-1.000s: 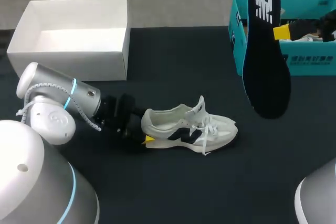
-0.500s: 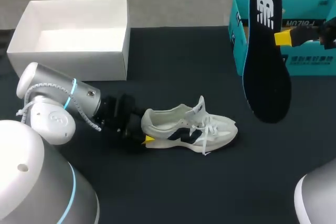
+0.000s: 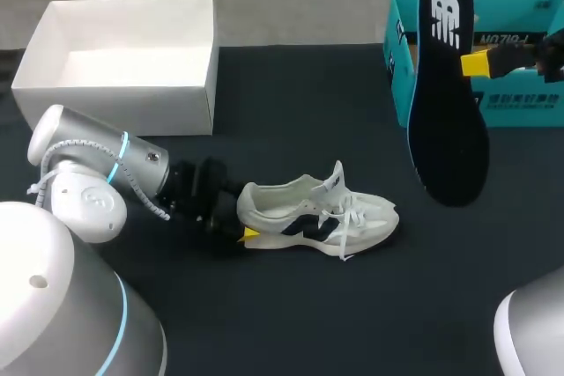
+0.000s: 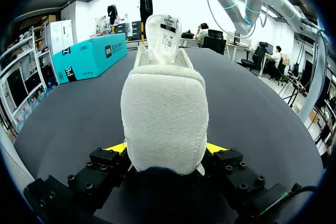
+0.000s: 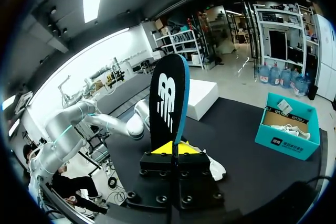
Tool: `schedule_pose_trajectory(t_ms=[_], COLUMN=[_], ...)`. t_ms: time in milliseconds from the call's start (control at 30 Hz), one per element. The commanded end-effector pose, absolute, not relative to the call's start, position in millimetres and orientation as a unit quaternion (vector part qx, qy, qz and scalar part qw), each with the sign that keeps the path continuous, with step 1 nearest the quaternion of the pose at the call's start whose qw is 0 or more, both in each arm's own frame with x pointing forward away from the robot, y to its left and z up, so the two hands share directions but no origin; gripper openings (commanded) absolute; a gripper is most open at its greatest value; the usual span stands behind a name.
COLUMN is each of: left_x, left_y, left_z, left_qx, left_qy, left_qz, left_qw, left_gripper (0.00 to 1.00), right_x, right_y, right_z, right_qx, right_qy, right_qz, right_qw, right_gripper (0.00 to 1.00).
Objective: Take the shoe out of the shoebox, open the shoe tongue, remove and reinsert the insole, then place the shoe into the shoebox
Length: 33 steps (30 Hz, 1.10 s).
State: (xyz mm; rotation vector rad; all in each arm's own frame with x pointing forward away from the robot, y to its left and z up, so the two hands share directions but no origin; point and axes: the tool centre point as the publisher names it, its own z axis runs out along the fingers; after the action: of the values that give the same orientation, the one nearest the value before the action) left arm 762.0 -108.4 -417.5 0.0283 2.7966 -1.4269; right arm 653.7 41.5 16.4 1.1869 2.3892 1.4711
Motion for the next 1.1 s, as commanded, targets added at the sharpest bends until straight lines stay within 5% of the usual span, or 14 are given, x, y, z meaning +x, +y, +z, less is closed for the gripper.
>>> schedule_pose_trajectory(t_ms=[33, 167, 233, 267, 1100], left_x=[761.3, 763.8, 766.8, 767.9, 762.7], left_y=[-109.0, -109.3, -109.8, -109.8, -86.0], left_z=[-417.3, -416.2, -414.2, -413.3, -386.4], left_qx=[0.009, 0.004, 0.015, 0.017, 0.023], left_qy=[0.891, 0.899, 0.904, 0.905, 0.983], left_qz=[-0.453, -0.438, -0.427, -0.425, -0.18], left_qw=[0.002, 0.0, -0.001, -0.001, -0.032], left_gripper=[0.0, 0.02, 0.43, 1.0, 1.0], right_x=[657.7, 657.7, 657.7, 657.7, 657.7], right_y=[43.7, 43.7, 43.7, 43.7, 43.7], right_z=[17.4, 17.4, 17.4, 17.4, 17.4], right_qx=[0.389, 0.389, 0.389, 0.389, 0.389], right_qy=[0.785, 0.785, 0.785, 0.785, 0.785], right_qz=[0.48, 0.48, 0.48, 0.48, 0.48], right_qw=[0.045, 0.045, 0.045, 0.045, 0.045], right_gripper=[0.0, 0.0, 0.0, 0.0, 0.0])
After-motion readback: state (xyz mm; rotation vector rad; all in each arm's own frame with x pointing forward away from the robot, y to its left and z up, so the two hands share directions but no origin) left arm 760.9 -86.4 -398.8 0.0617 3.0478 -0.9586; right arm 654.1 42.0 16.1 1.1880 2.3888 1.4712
